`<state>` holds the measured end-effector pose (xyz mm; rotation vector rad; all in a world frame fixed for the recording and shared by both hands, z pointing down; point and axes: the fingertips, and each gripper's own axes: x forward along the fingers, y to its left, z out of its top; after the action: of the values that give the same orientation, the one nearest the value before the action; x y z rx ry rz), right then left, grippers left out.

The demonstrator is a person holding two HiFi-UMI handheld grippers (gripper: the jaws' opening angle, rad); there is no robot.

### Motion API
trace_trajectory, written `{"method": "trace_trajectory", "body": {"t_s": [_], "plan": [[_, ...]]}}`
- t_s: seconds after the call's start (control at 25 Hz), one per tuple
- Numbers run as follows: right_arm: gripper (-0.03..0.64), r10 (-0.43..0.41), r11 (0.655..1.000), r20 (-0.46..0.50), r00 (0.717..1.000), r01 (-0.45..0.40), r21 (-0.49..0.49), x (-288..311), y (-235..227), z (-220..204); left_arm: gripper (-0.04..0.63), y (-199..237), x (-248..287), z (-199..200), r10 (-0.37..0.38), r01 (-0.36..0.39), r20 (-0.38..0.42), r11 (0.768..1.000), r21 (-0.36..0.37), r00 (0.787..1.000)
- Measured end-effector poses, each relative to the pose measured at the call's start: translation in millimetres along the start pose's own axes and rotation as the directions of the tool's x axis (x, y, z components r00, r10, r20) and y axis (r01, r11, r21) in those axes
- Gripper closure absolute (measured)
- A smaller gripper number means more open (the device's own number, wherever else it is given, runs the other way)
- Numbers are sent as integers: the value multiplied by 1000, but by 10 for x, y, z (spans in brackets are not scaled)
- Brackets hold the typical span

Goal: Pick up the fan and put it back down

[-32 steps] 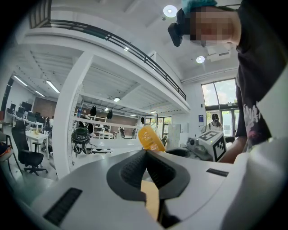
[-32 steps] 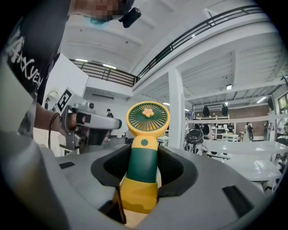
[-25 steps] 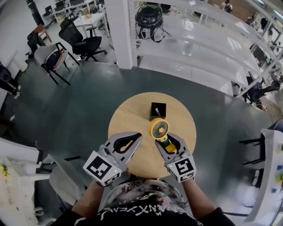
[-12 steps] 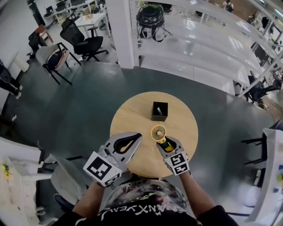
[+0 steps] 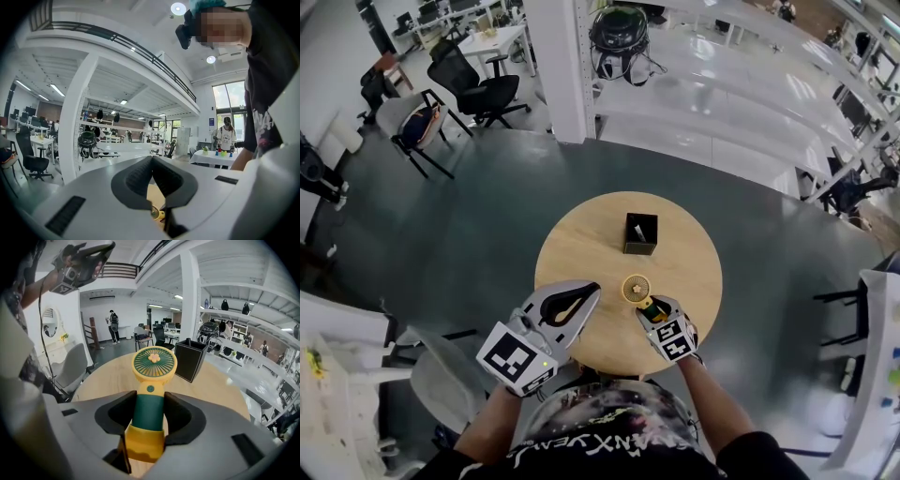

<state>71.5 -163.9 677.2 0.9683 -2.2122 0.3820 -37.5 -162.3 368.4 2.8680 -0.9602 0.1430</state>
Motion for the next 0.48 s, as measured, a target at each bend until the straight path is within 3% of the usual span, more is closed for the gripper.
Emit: {"method": "trace_trajectory", "body": {"t_s": [0.48], "plan": [[433, 37, 999, -160, 986, -38, -7, 233, -9, -528, 578, -6, -5, -35, 2, -2, -7, 1000, -4, 1000]]}}
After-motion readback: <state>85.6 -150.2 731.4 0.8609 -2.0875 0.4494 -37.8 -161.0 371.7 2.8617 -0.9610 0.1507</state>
